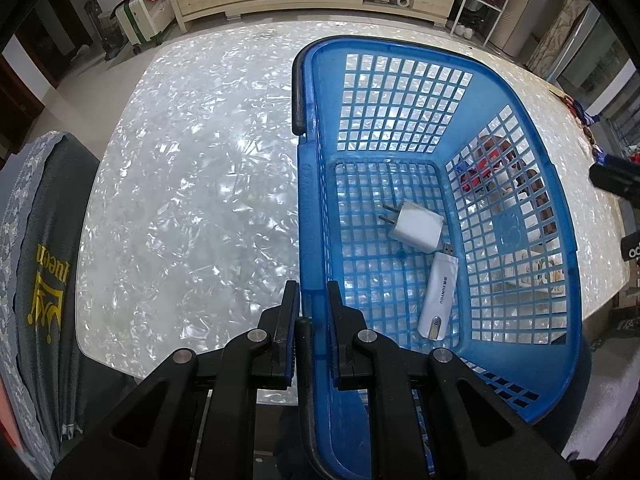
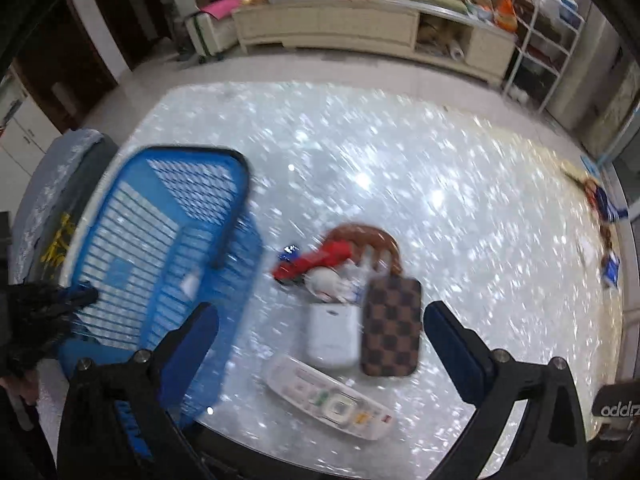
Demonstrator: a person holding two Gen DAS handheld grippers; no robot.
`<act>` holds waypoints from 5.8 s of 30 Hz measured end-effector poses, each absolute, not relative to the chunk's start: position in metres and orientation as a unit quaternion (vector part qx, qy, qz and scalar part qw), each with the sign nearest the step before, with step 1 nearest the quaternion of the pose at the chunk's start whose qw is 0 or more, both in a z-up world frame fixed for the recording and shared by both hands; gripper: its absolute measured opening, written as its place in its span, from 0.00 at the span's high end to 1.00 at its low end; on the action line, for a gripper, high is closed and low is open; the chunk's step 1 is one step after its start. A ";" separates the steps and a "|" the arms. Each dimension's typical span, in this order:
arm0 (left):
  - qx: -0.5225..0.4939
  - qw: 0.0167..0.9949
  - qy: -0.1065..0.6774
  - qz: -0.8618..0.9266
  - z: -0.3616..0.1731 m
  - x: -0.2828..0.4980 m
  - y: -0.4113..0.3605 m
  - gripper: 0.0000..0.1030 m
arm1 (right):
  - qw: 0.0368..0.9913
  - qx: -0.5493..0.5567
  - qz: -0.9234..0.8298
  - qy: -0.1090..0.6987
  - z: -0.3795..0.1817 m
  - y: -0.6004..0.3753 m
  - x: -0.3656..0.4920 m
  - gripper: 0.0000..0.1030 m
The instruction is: Organize rigid objects
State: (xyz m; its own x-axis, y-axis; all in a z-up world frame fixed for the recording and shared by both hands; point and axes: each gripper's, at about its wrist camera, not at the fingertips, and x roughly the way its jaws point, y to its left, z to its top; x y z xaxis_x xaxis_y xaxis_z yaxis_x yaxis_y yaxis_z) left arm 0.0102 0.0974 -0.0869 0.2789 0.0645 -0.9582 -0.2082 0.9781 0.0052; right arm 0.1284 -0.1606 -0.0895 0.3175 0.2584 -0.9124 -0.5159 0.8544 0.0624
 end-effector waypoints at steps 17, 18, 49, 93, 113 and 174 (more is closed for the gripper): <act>-0.056 0.797 0.595 0.085 -0.087 0.010 0.095 0.86 | 0.764 -0.093 0.197 0.608 -0.170 -0.209 0.168 0.00; -0.056 0.797 0.595 0.085 -0.087 0.010 0.096 0.86 | 0.762 -0.090 0.194 0.612 -0.174 -0.211 0.170 0.00; -0.050 0.798 0.594 0.086 -0.085 0.010 0.094 0.86 | 0.741 -0.132 0.169 0.636 -0.269 -0.193 0.191 0.00; -0.059 0.799 0.592 0.087 -0.087 0.008 0.095 0.86 | 0.794 -0.093 0.191 0.569 -0.194 -0.205 0.158 0.37; -0.057 0.799 0.592 0.088 -0.087 0.008 0.095 0.86 | 0.810 -0.114 0.309 0.485 -0.084 -0.124 0.097 0.37; -0.059 0.800 0.592 0.083 -0.088 0.005 0.096 0.86 | 0.753 -0.176 0.397 0.494 -0.125 -0.026 0.070 0.26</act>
State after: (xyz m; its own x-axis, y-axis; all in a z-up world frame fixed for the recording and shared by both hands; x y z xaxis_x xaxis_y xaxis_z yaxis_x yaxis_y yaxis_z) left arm 0.0055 0.0959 -0.0878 0.2863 0.0622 -0.9561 -0.2020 0.9794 0.0032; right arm 0.0704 -0.0262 -0.1251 0.1968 0.4243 -0.8839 -0.7724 0.6224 0.1268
